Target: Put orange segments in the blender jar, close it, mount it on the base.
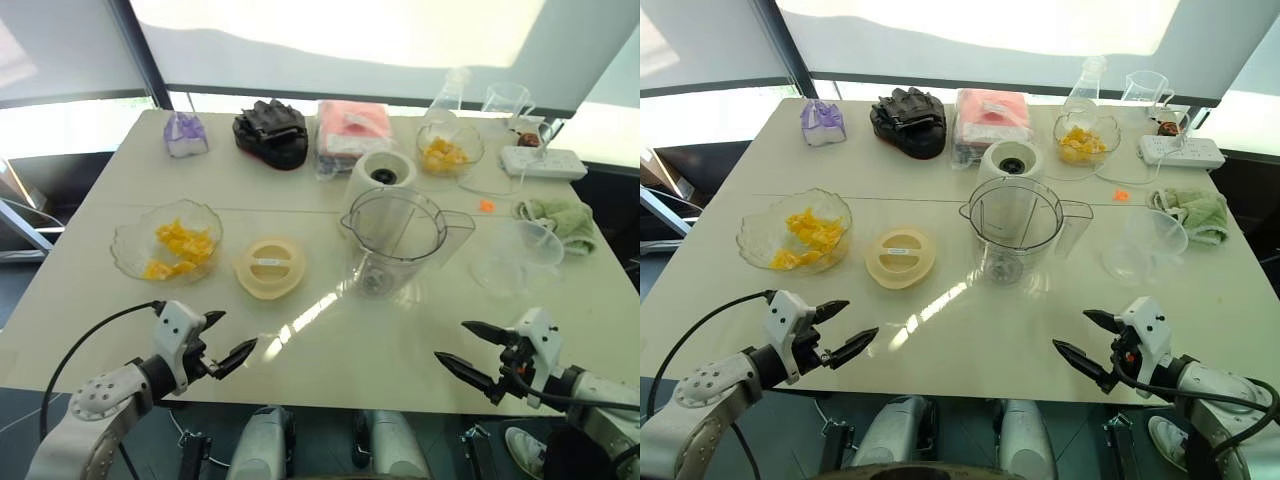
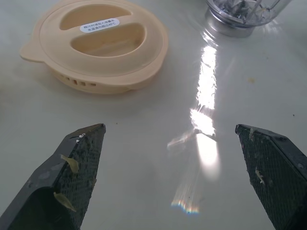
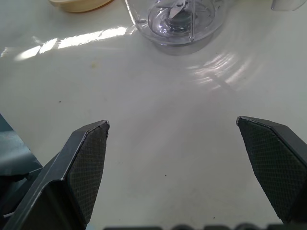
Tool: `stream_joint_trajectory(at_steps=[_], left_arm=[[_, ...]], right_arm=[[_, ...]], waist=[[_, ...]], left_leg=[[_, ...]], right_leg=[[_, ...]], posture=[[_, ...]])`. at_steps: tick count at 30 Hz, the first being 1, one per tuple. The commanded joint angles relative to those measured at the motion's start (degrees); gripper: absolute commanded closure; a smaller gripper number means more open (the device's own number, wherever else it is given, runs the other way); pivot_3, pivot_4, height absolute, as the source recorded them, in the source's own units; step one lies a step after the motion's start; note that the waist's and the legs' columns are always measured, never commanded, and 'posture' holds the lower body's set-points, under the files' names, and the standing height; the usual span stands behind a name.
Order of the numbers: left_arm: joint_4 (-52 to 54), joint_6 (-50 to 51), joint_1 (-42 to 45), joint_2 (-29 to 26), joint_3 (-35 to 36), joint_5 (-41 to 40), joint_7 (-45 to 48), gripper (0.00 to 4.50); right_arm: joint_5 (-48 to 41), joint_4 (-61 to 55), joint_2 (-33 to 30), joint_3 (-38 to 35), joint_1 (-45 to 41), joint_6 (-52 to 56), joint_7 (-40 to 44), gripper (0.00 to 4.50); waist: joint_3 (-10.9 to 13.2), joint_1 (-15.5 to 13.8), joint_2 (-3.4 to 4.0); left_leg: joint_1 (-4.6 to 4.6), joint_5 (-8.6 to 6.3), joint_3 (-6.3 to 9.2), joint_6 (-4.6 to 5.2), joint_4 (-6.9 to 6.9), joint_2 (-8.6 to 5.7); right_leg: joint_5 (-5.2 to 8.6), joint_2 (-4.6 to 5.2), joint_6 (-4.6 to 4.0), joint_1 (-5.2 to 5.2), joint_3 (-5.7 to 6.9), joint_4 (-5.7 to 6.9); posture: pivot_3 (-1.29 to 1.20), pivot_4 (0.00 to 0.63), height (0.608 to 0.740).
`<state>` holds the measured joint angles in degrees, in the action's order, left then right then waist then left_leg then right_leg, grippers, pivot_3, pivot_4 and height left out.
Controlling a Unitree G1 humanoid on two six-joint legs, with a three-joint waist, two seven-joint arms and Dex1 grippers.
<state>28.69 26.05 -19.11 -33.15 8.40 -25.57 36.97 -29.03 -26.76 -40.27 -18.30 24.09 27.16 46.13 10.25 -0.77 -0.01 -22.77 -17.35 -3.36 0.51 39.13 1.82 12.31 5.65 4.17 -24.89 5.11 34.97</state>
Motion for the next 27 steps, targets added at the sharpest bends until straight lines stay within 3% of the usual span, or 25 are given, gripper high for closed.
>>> stream_joint_trajectory(at_steps=[1,18,27], left_arm=[[1.1,-1.4,0.6,-0.2,0.2,1.0,-0.2,0.00],[-1.2,-1.8,3.5,1.4,0.5,1.1,-0.4,0.00],[-3.9,-1.8,5.3,-1.2,2.9,0.5,2.1,0.00]], right_arm=[[0.6,-0.4,0.1,0.4,-0.3,-0.9,0.1,0.03],[1.0,-0.9,0.5,0.1,-2.2,-1.0,-1.2,0.03],[0.9,-1.7,0.4,-0.1,-2.2,-1.2,-1.2,0.03]], waist=[[0.0,0.0,0.00],[0.0,0.0,0.00],[0.0,0.0,0.00]], left_leg=[[0.00,0.00,0.00,0.00,0.00,0.00],[0.03,0.01,0.00,0.01,0.03,0.00],[0.03,0.01,0.00,0.01,0.03,0.00]], right_leg=[[0.00,0.00,0.00,0.00,0.00,0.00],[-0.01,-0.02,-0.01,0.05,0.00,0.03],[-0.02,-0.03,-0.01,0.03,0.00,0.07]], posture=[[0.00,0.150,0.740],[0.00,0.150,0.740],[0.00,0.150,0.740]])
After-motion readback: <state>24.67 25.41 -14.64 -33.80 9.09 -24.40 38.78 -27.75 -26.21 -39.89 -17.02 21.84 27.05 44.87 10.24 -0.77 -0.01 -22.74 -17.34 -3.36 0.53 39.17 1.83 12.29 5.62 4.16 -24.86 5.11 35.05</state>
